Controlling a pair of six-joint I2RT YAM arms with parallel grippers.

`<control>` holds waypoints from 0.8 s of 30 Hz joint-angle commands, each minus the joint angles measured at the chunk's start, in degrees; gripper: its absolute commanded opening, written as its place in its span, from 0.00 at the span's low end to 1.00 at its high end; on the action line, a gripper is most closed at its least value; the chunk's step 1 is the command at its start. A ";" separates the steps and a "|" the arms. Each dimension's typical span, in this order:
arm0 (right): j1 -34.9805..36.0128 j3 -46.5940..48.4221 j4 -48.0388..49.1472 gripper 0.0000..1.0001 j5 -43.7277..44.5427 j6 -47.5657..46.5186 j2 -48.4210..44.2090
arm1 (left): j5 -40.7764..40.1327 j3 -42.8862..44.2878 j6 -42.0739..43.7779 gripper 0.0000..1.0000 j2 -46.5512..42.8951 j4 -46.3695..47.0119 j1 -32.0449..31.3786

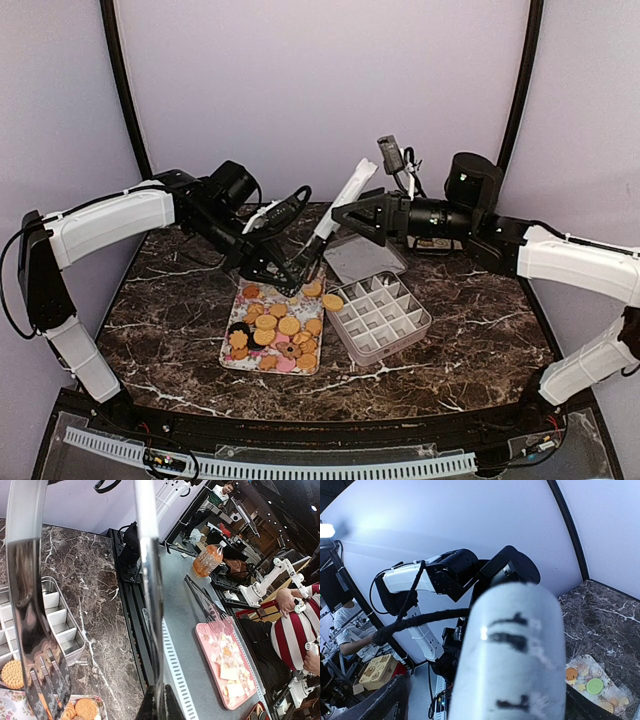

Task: Pack the cookies
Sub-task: Pass from the right arm to the left, then pass from the left arm to the right

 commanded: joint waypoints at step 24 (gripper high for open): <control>-2.58 8.85 -15.07 0.66 -5.98 -5.42 5.21 | -11.08 -2.77 5.77 0.00 -3.66 0.67 0.26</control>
